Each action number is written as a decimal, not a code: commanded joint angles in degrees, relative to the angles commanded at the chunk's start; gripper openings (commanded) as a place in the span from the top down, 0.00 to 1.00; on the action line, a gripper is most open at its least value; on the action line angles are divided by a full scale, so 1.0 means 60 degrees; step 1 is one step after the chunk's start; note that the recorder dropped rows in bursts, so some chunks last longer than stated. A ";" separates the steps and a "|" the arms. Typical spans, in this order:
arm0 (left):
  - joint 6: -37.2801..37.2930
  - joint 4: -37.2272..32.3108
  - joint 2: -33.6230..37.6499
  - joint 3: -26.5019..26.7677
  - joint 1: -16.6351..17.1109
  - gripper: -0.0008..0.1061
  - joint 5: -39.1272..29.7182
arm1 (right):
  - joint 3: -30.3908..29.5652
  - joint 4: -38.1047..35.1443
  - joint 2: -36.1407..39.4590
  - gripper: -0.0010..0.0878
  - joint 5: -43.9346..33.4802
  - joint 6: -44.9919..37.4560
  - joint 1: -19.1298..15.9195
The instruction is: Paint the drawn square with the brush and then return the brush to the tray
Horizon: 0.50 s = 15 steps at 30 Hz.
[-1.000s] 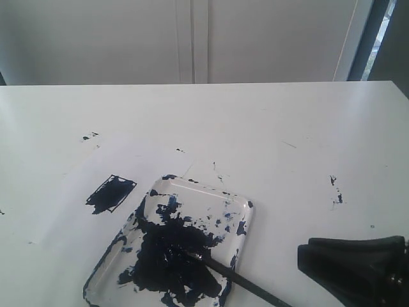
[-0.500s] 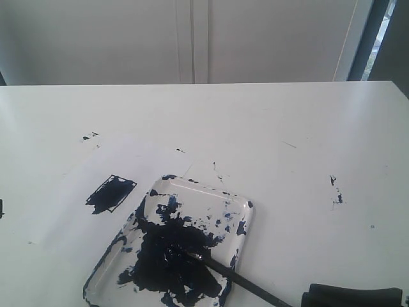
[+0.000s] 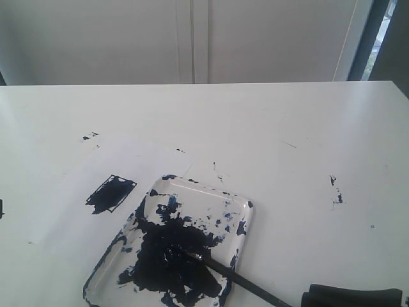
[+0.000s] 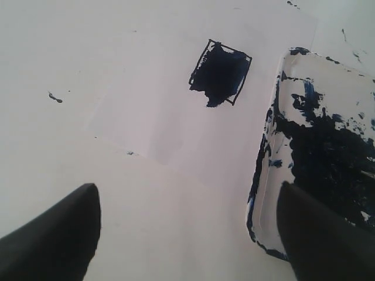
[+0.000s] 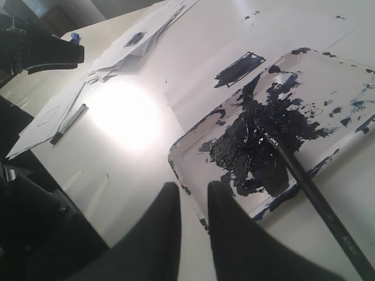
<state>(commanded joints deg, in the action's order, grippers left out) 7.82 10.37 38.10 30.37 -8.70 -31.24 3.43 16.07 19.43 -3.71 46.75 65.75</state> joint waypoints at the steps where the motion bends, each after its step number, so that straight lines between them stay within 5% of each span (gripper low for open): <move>1: 0.0000 0.0000 0.0000 0.0000 0.0000 0.21 0.0000 | 0.0000 0.0000 0.0000 0.80 0.0000 0.0000 0.0000; 15: -0.0005 -0.0042 -0.0095 0.0000 0.0000 0.21 0.0021 | 0.0000 0.0000 0.0000 0.80 0.0000 0.0000 0.0000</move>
<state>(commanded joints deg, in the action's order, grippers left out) 7.79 10.12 37.52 30.37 -8.70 -31.11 3.43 16.07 19.43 -3.71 46.75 65.75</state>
